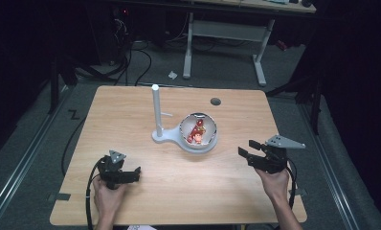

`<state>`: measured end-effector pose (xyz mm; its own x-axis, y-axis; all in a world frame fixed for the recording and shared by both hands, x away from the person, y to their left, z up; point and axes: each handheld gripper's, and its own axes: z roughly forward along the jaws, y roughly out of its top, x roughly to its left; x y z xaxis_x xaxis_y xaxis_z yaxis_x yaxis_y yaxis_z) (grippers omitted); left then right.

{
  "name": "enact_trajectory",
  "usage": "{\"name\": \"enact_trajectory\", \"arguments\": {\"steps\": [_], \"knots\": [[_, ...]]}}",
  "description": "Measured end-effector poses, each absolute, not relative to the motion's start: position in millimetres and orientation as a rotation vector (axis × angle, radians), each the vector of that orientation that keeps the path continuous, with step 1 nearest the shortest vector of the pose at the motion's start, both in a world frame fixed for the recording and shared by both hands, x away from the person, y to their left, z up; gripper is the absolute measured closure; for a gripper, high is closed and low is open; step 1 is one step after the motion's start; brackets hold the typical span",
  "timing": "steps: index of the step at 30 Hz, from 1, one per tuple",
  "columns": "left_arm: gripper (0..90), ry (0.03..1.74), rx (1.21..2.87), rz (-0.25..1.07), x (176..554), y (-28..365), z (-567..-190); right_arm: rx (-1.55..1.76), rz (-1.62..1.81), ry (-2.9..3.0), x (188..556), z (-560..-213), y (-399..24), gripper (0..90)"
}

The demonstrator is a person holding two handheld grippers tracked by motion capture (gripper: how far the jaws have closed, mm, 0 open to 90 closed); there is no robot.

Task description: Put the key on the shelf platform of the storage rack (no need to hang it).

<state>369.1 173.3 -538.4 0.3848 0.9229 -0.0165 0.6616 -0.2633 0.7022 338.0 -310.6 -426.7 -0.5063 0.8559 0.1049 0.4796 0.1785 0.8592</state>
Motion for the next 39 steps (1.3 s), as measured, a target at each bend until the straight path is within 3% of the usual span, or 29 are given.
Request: {"name": "enact_trajectory", "arguments": {"steps": [39], "knots": [[1.1, 1.354, 2.02, 0.536, 369.1, 173.2, -538.4, 1.264, 1.244, 2.136, 333.9, -463.2, -289.0, 42.4]]}}
